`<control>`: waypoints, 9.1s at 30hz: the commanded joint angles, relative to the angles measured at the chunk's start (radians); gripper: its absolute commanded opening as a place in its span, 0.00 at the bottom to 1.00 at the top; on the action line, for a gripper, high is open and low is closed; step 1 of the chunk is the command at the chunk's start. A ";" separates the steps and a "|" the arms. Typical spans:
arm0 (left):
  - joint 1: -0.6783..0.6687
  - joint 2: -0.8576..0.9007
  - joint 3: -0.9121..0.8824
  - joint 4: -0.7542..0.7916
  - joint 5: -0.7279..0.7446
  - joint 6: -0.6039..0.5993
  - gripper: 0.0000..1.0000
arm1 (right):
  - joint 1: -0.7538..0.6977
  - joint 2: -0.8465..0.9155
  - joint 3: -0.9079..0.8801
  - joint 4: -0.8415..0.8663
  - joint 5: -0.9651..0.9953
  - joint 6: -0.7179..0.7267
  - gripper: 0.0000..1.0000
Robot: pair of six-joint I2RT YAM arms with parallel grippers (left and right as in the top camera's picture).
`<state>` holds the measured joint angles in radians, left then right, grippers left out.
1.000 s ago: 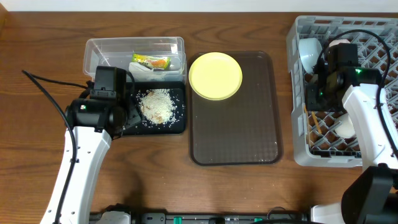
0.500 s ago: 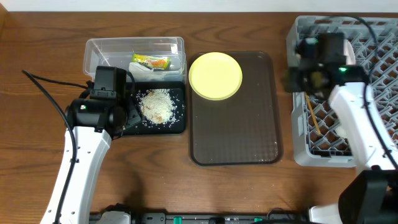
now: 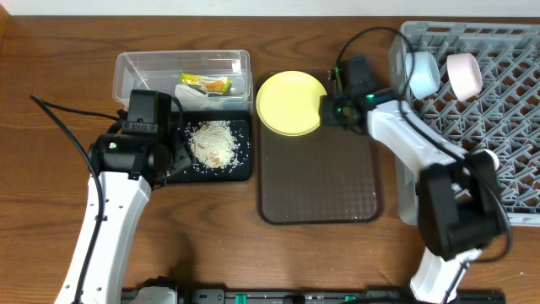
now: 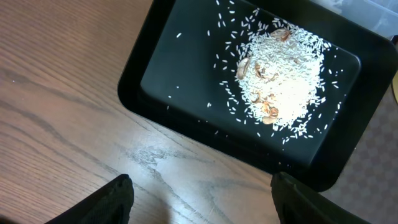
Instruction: Sort waste into correct bins and load items into the dishwasher rack
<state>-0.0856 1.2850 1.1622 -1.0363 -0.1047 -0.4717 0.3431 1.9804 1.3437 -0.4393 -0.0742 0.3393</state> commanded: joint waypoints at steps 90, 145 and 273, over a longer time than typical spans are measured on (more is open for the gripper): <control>-0.003 0.068 0.000 -0.011 0.209 0.232 0.89 | -0.423 -0.469 0.007 -0.498 -0.105 -0.325 0.99; -0.003 -0.843 -0.364 0.065 0.198 0.287 1.00 | -0.415 -1.562 -0.677 -0.513 -0.050 -0.281 0.99; 0.080 -1.281 -1.158 0.975 0.228 0.546 1.00 | -0.284 -1.967 -1.338 0.368 0.032 -0.285 0.99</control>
<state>-0.0090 0.0101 0.0154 -0.0193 0.1017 0.0574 0.0509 0.0174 0.0071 -0.0673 -0.0509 0.0525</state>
